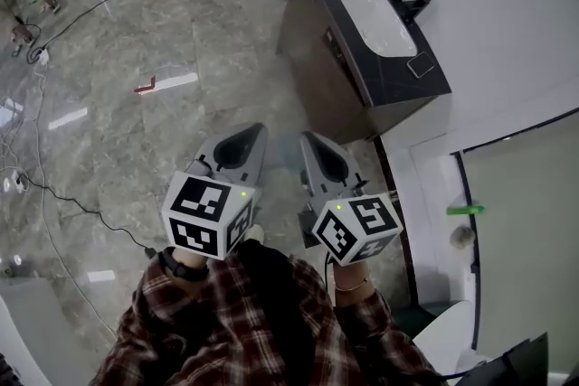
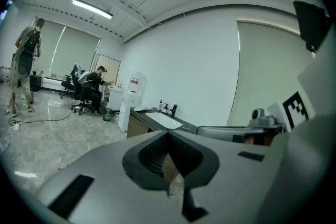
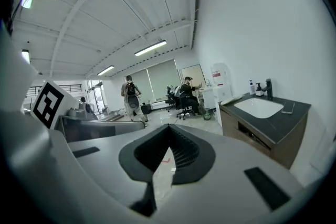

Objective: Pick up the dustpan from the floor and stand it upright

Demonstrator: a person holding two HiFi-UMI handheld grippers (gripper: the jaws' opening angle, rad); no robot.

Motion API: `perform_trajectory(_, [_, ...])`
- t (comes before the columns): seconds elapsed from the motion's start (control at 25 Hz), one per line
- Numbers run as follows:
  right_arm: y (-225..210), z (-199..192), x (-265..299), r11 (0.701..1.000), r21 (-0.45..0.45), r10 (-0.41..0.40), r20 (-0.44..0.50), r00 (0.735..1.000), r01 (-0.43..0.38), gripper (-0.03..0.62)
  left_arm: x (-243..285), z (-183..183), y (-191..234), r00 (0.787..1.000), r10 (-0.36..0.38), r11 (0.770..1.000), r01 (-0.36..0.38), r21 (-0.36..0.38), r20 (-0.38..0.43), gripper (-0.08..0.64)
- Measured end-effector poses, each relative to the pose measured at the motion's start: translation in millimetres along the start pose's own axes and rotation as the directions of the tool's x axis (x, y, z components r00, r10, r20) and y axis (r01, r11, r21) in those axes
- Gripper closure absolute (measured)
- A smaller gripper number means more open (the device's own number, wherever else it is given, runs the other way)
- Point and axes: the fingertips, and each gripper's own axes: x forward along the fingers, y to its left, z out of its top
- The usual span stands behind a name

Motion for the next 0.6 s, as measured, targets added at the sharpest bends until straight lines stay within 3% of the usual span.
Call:
perform_trajectory(0.24, [9.7, -0.6, -9.5, 0.999, -0.028, 0.022, -0.012, 1.0, -0.022, 0.581, -12.1, -3.7, -9.3, 1.0, 0.001, 1.0, -0.001, -0.004, 0.021, 0.56])
perform_trajectory(0.44, [6.5, -10.5, -7.1, 0.999, 0.028, 0.047, -0.037, 0.998, -0.046, 0.581, -1.8, -12.2, -20.5, 0.999, -0.037, 0.999, 0.037, -0.007, -0.007, 0.56])
perform_trajectory(0.6, [3.3, -11.3, -2.2, 0.998, 0.024, 0.053, -0.049, 0.997, -0.052, 0.581, 6.5, -10.9, -21.6, 0.999, -0.049, 0.999, 0.049, -0.012, -0.006, 0.56])
